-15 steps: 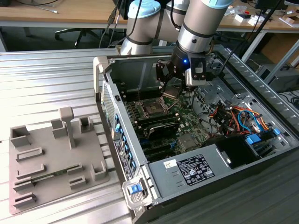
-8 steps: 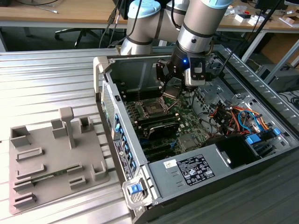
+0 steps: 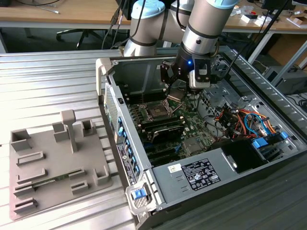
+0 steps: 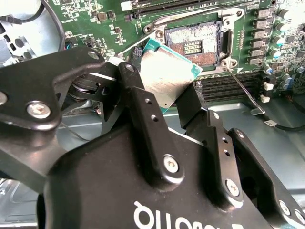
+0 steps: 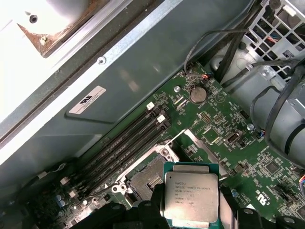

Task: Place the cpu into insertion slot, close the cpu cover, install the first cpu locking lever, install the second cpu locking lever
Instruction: 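Place the cpu into insertion slot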

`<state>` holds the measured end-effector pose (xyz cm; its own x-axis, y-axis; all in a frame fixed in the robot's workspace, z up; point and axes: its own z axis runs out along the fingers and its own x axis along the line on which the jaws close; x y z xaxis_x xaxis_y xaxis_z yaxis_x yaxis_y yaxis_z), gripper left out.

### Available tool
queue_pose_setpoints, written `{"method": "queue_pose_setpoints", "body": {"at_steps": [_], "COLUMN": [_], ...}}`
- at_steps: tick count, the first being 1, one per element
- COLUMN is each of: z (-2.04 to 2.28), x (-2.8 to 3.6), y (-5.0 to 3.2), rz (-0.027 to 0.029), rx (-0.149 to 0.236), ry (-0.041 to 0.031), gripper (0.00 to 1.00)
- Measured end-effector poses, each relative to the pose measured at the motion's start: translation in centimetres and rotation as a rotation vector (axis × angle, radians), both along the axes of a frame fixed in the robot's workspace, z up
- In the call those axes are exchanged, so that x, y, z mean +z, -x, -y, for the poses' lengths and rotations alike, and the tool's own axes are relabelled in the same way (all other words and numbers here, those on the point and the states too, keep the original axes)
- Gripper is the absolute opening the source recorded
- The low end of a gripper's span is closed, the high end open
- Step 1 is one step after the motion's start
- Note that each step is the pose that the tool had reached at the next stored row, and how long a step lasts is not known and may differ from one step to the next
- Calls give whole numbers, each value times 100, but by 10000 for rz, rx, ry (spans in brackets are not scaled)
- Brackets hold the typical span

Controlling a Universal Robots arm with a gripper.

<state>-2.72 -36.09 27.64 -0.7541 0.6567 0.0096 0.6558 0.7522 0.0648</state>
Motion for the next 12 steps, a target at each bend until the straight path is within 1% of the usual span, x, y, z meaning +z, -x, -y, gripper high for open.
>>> {"method": "queue_pose_setpoints", "body": {"at_steps": [12], "z": [0], "x": [0], "y": [0], "rz": [0], "rx": [-336], "ry": [5], "gripper": [54]}}
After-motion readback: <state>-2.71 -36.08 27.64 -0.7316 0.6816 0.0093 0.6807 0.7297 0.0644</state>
